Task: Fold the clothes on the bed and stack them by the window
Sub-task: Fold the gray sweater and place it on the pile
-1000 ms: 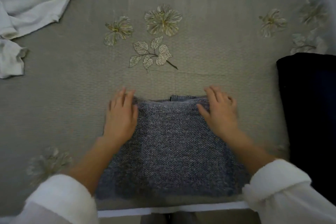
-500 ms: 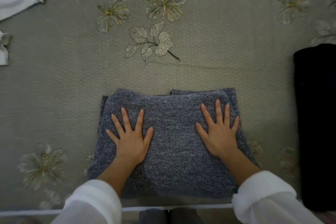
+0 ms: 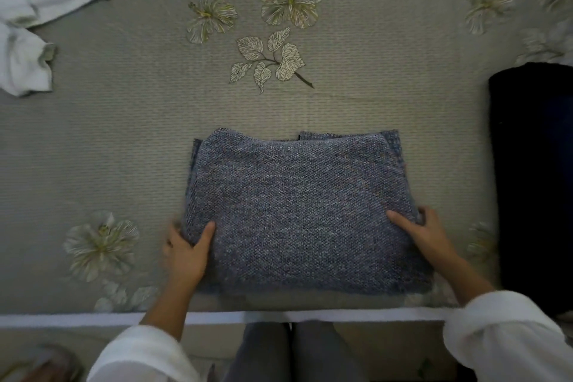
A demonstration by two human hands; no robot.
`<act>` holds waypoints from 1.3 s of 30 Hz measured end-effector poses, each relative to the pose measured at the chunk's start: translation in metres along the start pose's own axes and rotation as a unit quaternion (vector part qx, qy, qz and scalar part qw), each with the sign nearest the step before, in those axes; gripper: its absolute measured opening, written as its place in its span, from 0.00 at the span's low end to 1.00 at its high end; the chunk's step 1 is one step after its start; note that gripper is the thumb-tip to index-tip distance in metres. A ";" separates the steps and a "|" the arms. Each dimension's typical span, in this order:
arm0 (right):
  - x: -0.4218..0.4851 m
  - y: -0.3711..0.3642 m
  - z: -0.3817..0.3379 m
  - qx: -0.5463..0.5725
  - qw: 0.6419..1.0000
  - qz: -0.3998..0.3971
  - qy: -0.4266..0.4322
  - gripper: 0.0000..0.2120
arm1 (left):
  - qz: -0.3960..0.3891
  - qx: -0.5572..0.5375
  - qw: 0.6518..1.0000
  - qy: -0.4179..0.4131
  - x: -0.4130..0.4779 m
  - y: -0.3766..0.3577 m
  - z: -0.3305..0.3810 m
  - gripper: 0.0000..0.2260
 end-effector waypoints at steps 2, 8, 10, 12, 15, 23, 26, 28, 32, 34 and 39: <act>-0.007 -0.005 0.023 0.068 0.996 -0.027 -0.052 0.40 | -0.031 -0.043 0.999 0.002 -0.002 0.001 -0.011 0.37; -0.028 -0.015 0.024 0.143 0.987 -0.031 -0.068 0.18 | -0.097 -0.188 0.977 0.019 -0.002 0.011 -0.002 0.24; -0.042 -0.010 0.015 0.145 0.988 0.001 -0.056 0.12 | -0.137 -0.207 0.968 0.038 -0.007 0.015 -0.001 0.21; -0.059 -0.009 0.007 0.165 0.985 0.000 -0.045 0.09 | -0.161 -0.205 0.965 0.031 -0.017 0.023 0.004 0.17; -0.098 -0.010 0.003 0.162 0.986 -0.028 -0.017 0.12 | -0.157 -0.183 0.969 -0.042 -0.041 0.042 0.027 0.12; -0.195 0.042 0.011 0.188 0.982 0.009 0.016 0.03 | -0.175 -0.081 0.950 -0.247 -0.120 0.070 0.104 0.17; -0.220 0.078 0.026 0.220 0.975 0.029 0.020 0.03 | -0.195 -0.028 0.930 -0.309 -0.144 0.070 0.144 0.10; -0.230 0.105 0.040 0.251 0.967 0.047 0.023 0.03 | -0.202 -0.002 0.914 -0.351 -0.162 0.065 0.179 0.08; -0.239 0.163 0.064 0.316 0.943 0.098 0.040 0.04 | -0.207 0.032 0.868 -0.450 -0.208 0.037 0.260 0.06; -0.238 0.195 0.073 0.337 0.931 0.127 0.049 0.04 | -0.193 0.053 0.841 -0.502 -0.236 0.016 0.301 0.04; -0.224 0.277 0.095 0.355 0.916 0.168 0.079 0.07 | -0.177 0.075 0.797 -0.573 -0.297 -0.050 0.399 0.04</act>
Point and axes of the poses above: each hand's wrist, its own x-axis towards the middle knuckle, its own y-axis out of the back of the hand, z = x × y, the point moved 8 cm from there along x, towards the middle knuckle, and after that the axes turned 5 degrees about -y, right-handed, at the moved point
